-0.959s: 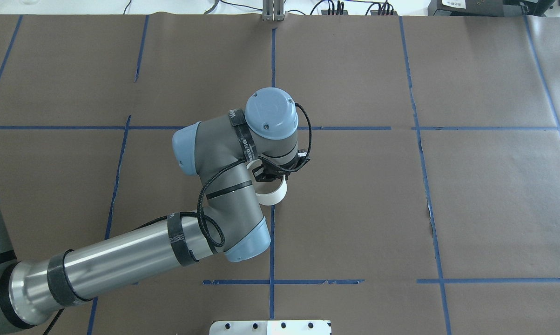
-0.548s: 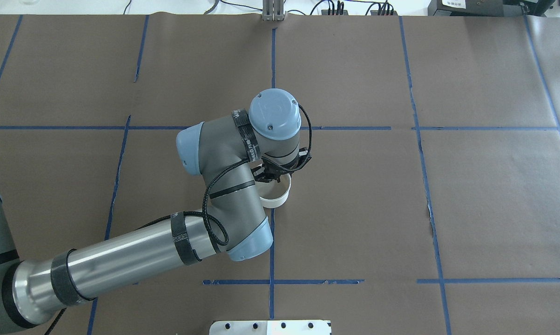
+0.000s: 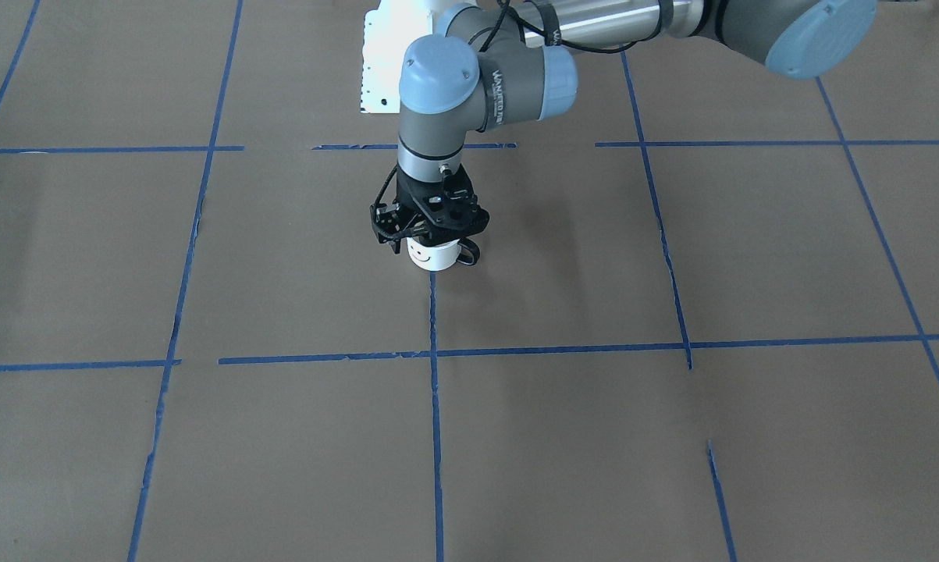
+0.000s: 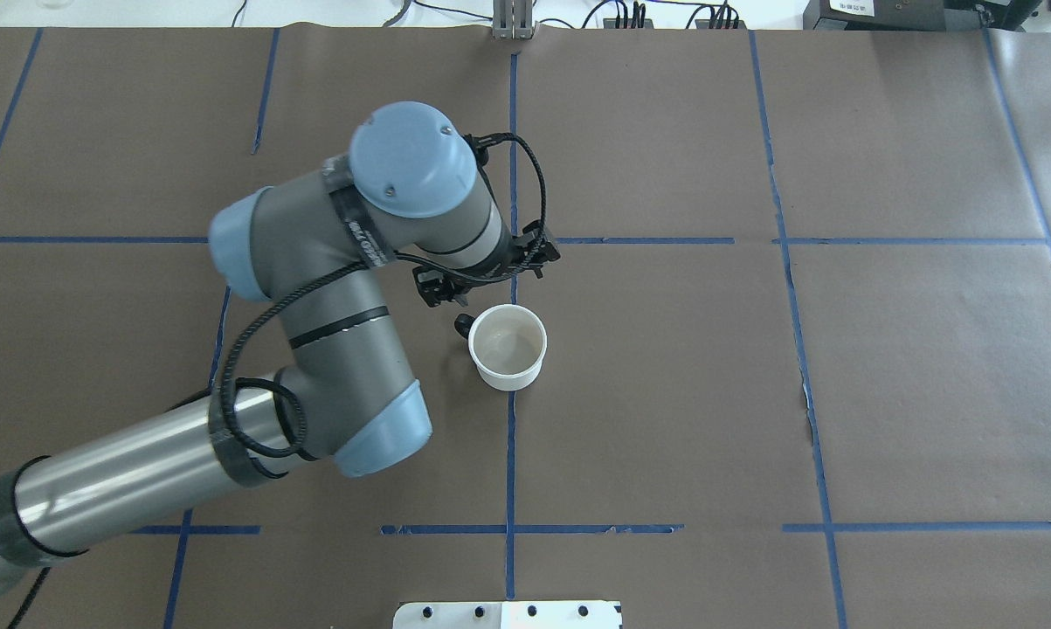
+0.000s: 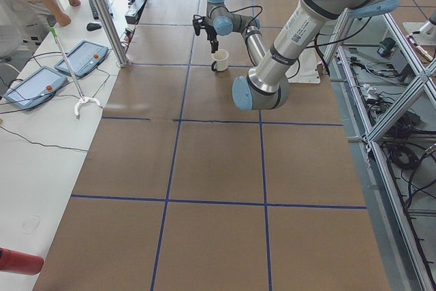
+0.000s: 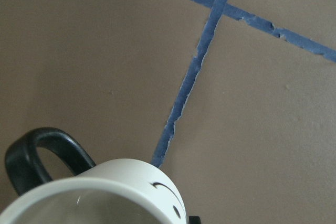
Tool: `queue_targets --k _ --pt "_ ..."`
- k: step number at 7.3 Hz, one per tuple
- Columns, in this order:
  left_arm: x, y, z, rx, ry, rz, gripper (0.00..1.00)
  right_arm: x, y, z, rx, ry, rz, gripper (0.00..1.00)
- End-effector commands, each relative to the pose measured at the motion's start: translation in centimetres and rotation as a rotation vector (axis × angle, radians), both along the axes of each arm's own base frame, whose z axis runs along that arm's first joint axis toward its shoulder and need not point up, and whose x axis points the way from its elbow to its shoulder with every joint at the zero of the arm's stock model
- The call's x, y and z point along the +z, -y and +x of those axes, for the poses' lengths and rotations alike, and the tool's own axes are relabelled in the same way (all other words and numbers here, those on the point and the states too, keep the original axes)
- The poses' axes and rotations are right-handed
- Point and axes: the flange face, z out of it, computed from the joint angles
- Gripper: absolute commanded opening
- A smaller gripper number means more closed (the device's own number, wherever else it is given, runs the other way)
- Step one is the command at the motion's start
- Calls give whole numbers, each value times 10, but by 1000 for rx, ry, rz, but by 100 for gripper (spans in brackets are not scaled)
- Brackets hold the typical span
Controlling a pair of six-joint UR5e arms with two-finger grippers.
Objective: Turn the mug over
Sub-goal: 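Open the left gripper and withdraw it away from the mug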
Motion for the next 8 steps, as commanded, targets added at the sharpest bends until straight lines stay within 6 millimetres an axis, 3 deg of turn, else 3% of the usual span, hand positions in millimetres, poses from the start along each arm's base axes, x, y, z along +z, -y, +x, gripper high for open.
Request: queue_targets --k 1,3,4,5,6,8 --pt "60 31 -114 74 44 169 100 1 -1 0 0 0 -2 100" --pt "183 72 -221 248 207 357 100 0 0 0 0 0 0 100" --pt "245 89 -300 335 277 444 100 0 0 0 0 0 0 100" --pt "299 94 -360 395 323 481 100 0 0 0 0 0 0 100" --pt "355 93 -419 409 352 452 100 0 0 0 0 0 0 100" --pt "450 53 -517 312 338 278 100 1 -1 0 0 0 -2 100"
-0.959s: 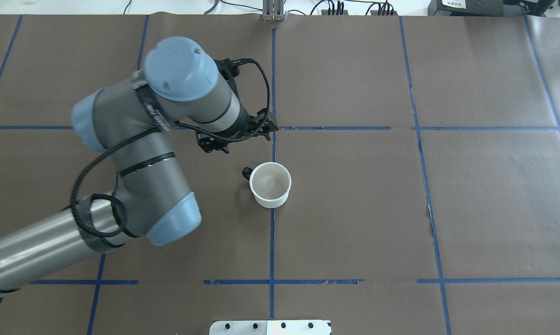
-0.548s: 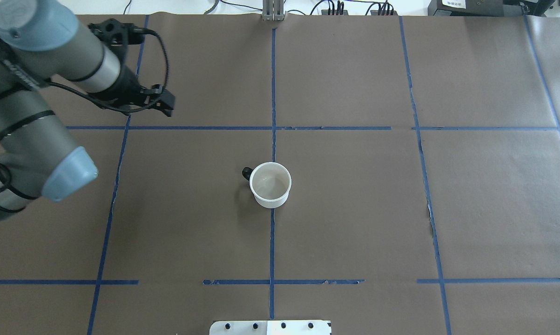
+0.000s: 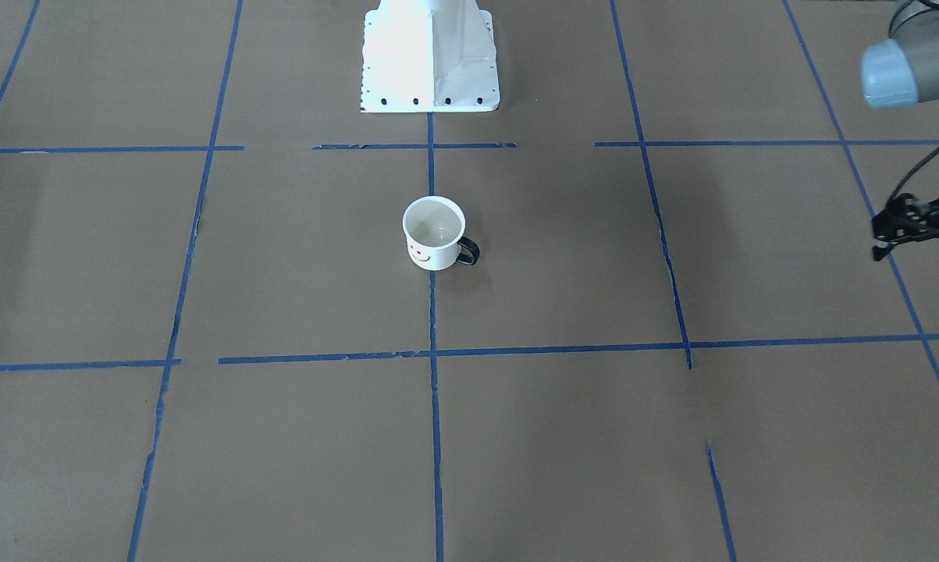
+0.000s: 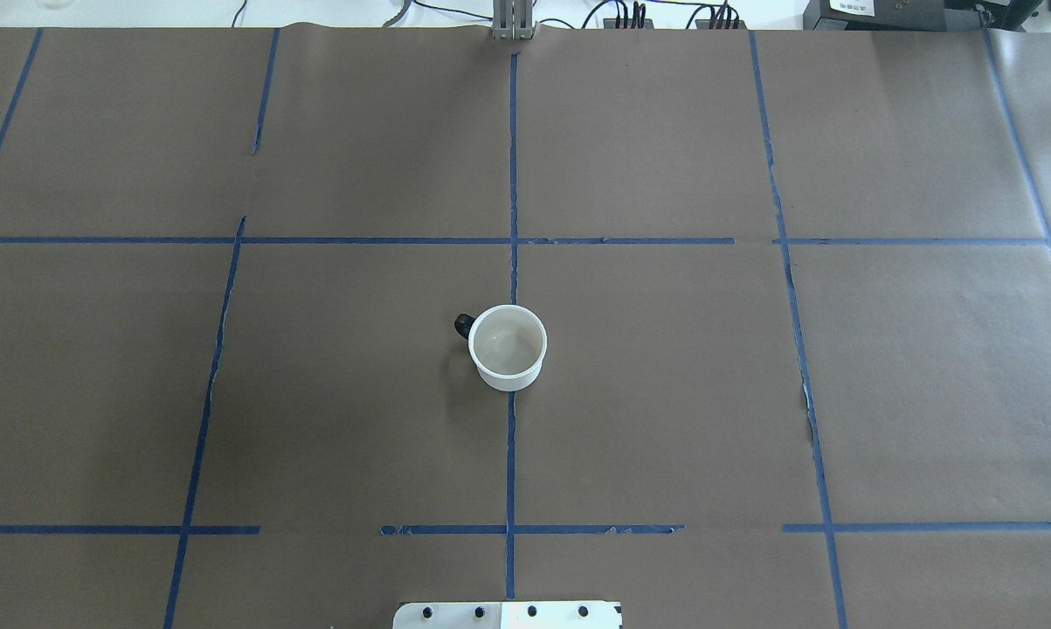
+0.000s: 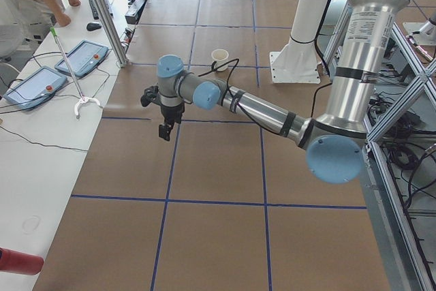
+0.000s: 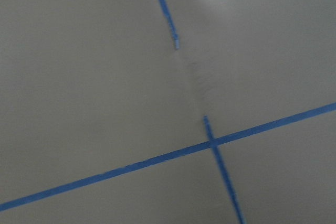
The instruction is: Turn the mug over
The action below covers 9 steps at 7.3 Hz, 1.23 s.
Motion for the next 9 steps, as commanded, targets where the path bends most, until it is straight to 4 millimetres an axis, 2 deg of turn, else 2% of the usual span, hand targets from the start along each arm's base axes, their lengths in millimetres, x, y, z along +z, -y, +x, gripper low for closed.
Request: queue_targets --k 1,2,3,6,9 --pt "82 -46 -89 -83 -8 -111 100 0 0 0 0 0 0 100" --pt "97 -65 -93 -52 -60 -126 100 0 0 0 0 0 0 100" --pt "99 -68 -96 -52 -90 -132 100 1 -1 0 0 0 -1 100" --pt "101 -70 -96 -54 -84 -134 100 0 0 0 0 0 0 100" --pt "113 -71 -96 -54 -81 -152 100 0 0 0 0 0 0 100"
